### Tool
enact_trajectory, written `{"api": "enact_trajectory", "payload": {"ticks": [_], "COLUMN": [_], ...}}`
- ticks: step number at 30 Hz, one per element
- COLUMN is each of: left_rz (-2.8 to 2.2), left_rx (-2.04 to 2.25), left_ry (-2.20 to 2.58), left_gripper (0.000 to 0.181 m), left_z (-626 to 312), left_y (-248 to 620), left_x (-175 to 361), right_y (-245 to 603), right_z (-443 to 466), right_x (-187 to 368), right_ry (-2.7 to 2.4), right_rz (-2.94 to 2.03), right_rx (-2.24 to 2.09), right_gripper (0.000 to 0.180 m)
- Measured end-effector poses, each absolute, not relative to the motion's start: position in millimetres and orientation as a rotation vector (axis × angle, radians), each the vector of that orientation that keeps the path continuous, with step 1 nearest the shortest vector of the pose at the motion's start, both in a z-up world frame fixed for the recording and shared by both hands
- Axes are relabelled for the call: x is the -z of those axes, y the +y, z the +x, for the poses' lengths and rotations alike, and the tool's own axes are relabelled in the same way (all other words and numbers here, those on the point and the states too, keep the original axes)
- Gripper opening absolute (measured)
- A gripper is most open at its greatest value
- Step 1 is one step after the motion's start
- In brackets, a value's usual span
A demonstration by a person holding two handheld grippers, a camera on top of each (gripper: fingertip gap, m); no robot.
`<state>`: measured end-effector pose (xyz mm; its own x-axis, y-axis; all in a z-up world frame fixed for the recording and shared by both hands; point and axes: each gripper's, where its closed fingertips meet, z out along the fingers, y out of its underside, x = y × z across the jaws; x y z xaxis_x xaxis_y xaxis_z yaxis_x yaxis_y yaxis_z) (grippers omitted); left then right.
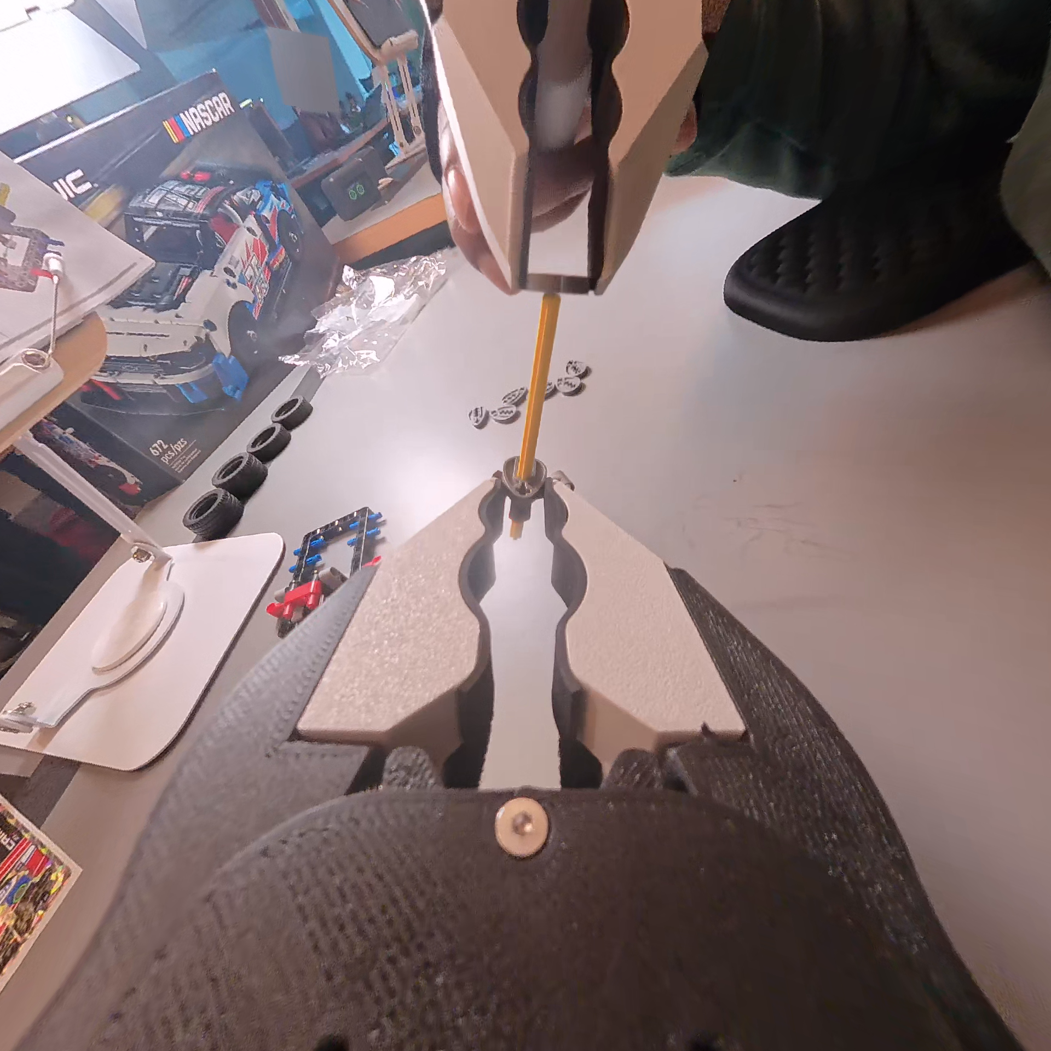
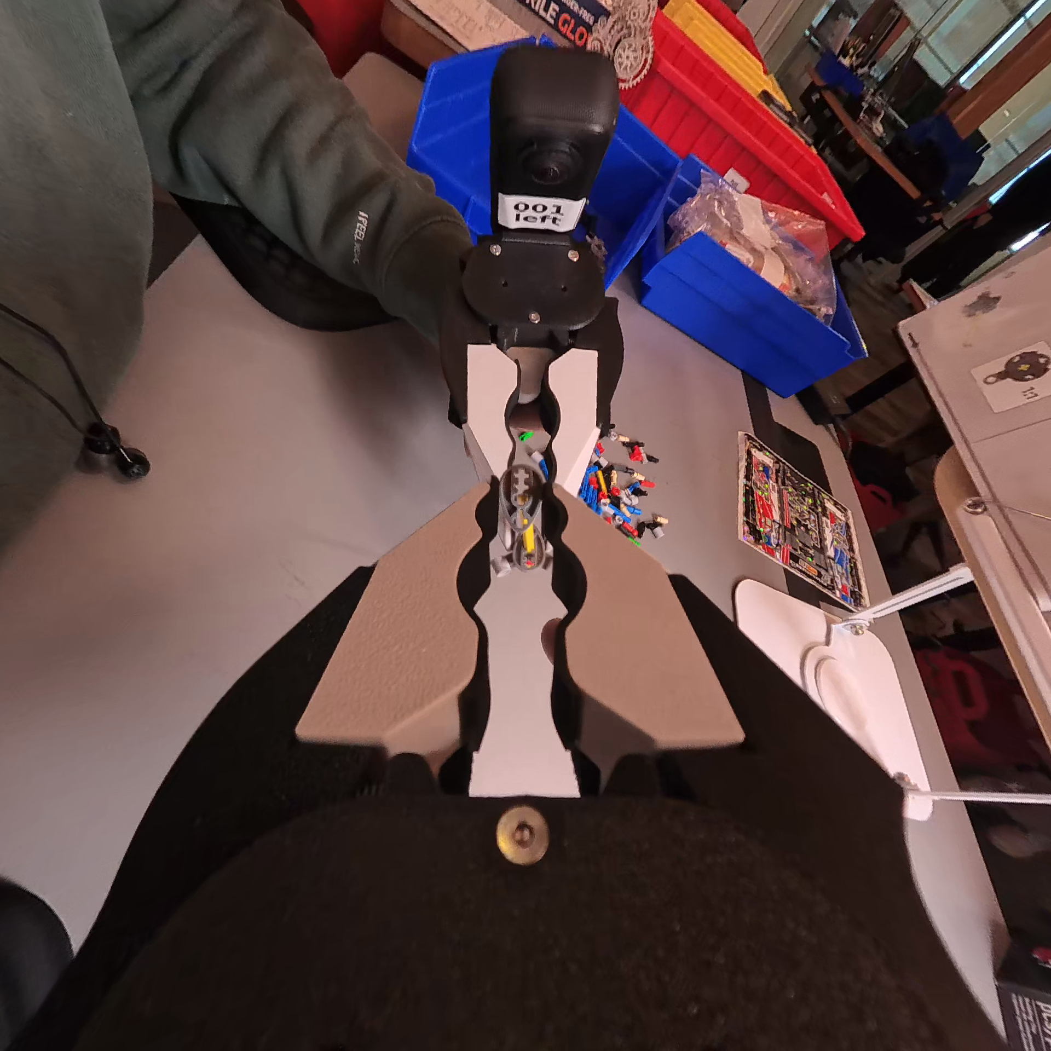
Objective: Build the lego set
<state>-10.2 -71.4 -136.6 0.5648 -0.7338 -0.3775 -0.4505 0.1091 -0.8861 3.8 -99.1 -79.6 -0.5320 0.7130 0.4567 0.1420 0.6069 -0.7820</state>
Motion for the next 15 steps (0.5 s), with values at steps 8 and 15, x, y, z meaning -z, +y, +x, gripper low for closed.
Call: {"api": "enact_trajectory", "payload": {"ticks": [8, 15], "left_rz": [-1.523, -1.546], "left_rx": [0.291, 0.317], "left_ry": [1.047, 1.042], "left_gripper": [0.012, 0.012], "left_z": [-9.8, -10.4], "left_y": [-72.3, -73.4], "left_x": [135.8, 136.4], "right_y": [-98.3, -98.1], "right_z": [3.9, 1.7], "right_x": [79.1, 79.5], "right_ry": [-2.018, -2.002], "right_rz": [-0.677, -0.679], "right_rx": [-0.893, -0.909], "right_gripper": [0.012, 0.013]}}
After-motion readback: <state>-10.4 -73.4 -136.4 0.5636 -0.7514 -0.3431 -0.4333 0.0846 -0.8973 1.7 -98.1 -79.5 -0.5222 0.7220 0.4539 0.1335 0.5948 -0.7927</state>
